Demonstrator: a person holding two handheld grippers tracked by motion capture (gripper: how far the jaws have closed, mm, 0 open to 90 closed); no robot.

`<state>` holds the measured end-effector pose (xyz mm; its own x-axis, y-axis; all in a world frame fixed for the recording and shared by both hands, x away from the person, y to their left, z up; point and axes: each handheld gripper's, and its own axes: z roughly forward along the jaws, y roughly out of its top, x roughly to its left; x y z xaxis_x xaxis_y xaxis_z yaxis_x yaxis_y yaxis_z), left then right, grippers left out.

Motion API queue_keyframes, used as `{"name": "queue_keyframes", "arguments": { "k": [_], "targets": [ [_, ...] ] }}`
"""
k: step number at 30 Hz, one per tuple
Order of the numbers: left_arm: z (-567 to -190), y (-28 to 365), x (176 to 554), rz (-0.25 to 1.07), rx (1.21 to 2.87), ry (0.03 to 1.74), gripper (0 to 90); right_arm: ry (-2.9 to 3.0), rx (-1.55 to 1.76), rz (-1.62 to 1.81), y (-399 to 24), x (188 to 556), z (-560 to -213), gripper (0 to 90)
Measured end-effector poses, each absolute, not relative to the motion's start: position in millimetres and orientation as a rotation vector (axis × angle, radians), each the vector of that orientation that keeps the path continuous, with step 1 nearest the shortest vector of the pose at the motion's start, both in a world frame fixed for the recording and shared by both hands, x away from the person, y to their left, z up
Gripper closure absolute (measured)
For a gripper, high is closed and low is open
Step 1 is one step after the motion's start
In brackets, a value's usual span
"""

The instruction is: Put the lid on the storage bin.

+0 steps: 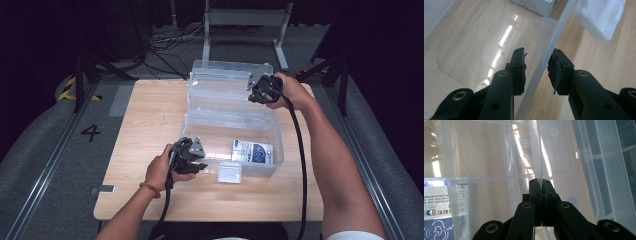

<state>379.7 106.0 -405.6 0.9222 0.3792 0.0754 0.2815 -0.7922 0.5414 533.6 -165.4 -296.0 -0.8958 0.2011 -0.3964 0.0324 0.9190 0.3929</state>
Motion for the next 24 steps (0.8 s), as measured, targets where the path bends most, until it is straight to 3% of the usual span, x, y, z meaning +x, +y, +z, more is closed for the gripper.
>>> {"name": "queue_keyframes", "arguments": {
  "k": [24],
  "targets": [
    [-408, 105, 377, 0.292, 2.515, 0.466, 64.0, 2.662, 0.065, 0.516, -160, 505, -279, 89.8]
  ]
}}
